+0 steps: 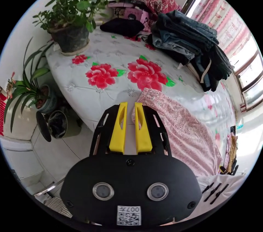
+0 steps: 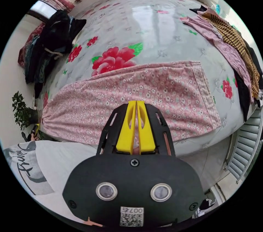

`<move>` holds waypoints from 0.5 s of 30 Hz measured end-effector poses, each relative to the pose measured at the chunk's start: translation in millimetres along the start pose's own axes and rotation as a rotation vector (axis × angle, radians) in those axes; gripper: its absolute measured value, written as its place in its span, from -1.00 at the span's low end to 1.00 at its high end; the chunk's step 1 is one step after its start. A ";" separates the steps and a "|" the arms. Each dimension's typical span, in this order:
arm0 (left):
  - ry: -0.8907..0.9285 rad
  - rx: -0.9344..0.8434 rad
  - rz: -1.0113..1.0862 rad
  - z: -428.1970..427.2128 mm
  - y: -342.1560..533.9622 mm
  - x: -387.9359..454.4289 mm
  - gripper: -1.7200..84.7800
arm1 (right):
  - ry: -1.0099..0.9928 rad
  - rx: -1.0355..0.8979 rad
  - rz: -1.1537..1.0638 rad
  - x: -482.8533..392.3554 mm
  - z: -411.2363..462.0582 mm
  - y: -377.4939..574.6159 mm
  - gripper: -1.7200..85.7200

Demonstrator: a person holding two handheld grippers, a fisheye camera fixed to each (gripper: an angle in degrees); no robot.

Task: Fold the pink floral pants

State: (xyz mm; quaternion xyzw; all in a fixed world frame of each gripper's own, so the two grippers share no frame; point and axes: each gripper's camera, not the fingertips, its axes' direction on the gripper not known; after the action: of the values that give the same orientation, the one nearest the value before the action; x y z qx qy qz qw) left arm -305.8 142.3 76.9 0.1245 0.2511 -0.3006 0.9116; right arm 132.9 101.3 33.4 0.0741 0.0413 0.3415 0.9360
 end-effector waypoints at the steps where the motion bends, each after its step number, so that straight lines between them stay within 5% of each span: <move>1: 0.005 0.028 0.020 -8.9 5.6 7.2 -0.85 | -0.045 0.020 -0.066 -14.2 0.4 -4.9 -0.94; 8: 0.172 -0.113 0.303 42.3 34.2 123.6 -0.85 | -0.340 -0.064 -0.457 -136.7 66.2 -61.7 -0.87; 15: 0.330 -0.193 0.461 91.8 29.5 206.2 -0.87 | -0.344 -0.238 -0.643 -228.2 170.6 -87.6 -0.86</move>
State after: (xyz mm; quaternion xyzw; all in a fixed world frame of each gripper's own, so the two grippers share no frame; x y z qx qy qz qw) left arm -109.7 30.8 46.7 0.1382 0.3883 -0.0365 0.9104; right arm 36.0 -131.1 193.0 0.0043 -0.1353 0.0154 0.9907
